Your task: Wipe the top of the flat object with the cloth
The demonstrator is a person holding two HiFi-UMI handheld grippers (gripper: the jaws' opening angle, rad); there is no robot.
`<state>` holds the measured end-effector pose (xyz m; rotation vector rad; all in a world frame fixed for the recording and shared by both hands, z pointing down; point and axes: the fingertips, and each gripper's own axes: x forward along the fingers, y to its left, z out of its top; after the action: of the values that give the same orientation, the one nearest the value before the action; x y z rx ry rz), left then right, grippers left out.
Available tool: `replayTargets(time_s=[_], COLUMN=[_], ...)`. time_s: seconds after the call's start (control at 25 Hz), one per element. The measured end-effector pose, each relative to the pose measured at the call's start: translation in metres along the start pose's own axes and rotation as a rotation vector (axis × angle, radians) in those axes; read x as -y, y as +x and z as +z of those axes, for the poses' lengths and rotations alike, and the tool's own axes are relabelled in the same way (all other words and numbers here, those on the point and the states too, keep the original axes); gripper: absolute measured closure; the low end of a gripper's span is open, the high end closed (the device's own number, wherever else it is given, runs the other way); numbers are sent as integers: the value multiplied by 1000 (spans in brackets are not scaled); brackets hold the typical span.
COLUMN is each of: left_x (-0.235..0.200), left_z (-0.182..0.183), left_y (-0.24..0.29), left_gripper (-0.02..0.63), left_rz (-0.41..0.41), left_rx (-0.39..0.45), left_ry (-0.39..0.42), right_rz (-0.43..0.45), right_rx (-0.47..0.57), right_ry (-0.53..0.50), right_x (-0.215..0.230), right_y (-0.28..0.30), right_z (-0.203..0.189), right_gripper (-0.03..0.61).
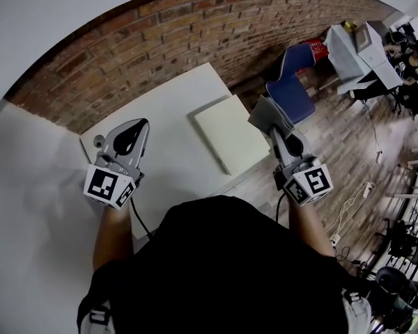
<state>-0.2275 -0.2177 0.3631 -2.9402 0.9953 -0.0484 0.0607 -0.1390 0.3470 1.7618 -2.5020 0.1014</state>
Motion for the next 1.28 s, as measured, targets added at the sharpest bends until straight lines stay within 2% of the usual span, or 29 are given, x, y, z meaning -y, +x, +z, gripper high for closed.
replayTargets(time_s=[0.24, 0.52, 0.68, 1.0, 1.28], left_x=[2, 20, 26, 48, 65], left_z=[2, 18, 15, 27, 26], left_y=[4, 11, 19, 43, 48], left_gripper=[612, 612, 612, 612, 612], left_rz=[15, 54, 84, 112, 131], left_rx=[-11, -12, -34, -35, -52], left_ry=[10, 59, 51, 68, 82], right_rz=[14, 79, 132, 201, 251], right_rx=[8, 39, 65, 67, 39], right_ry=[19, 31, 26, 1, 5], right_x=[9, 27, 40, 68, 82], right_y=[-1, 11, 23, 30, 30], right_z=[-3, 0, 10, 19, 6], right_gripper=[567, 566, 566, 566, 566])
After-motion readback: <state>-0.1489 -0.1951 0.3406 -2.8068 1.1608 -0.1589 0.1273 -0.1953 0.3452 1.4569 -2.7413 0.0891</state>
